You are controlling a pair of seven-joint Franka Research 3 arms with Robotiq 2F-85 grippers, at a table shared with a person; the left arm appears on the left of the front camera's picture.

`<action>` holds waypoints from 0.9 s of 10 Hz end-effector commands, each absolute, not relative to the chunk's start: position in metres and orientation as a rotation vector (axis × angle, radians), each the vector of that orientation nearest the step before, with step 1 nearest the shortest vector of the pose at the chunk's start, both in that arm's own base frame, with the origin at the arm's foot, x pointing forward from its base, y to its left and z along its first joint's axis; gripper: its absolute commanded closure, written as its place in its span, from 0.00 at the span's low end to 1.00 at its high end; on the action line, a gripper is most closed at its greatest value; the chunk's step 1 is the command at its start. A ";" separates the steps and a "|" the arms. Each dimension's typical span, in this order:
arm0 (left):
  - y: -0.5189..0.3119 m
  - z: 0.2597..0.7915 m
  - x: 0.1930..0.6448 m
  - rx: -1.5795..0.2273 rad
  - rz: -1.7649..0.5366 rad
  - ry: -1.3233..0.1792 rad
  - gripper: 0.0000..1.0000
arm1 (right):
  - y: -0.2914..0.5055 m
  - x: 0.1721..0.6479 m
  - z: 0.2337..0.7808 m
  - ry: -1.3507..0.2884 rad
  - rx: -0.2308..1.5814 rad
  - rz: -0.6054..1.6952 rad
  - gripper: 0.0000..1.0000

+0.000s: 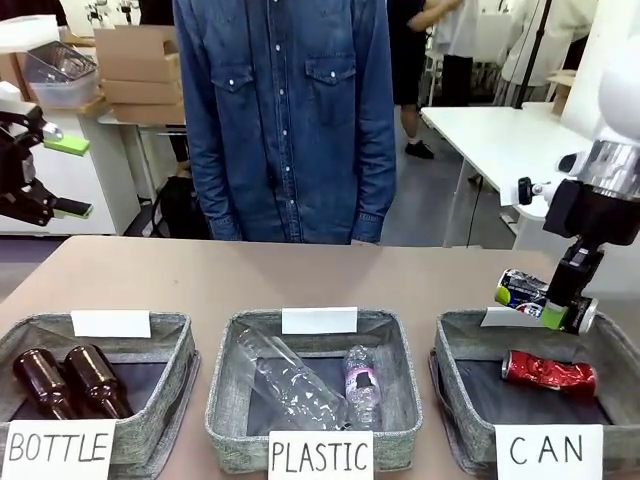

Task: Sort the can waste into the basket.
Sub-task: Pick up the can waste from the table and place it in the right Fabric basket.

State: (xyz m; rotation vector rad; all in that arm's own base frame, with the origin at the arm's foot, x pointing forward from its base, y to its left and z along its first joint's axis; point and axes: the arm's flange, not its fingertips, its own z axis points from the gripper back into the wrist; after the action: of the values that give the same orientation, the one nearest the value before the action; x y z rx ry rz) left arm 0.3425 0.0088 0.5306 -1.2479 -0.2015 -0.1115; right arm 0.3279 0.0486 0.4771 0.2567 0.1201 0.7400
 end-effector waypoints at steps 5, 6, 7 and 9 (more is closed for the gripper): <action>0.010 0.530 0.342 -1.247 -0.136 -0.205 0.00 | 0.042 0.329 0.473 0.122 0.240 0.770 0.00; 0.010 0.530 0.342 -1.247 -0.136 -0.205 0.00 | 0.041 0.330 0.473 0.116 0.248 0.771 0.00; 0.010 0.530 0.342 -1.247 -0.136 -0.205 0.00 | 0.041 0.331 0.474 0.109 0.259 0.768 0.00; 0.010 0.530 0.342 -1.247 -0.136 -0.205 0.00 | 0.040 0.333 0.474 0.096 0.300 0.736 0.00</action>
State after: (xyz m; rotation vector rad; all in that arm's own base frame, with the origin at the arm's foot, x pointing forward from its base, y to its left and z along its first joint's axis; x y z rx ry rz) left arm 0.3425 0.0088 0.5306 -1.2479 -0.2014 -0.1114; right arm 0.3297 0.0403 0.4750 0.2578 0.1239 0.7324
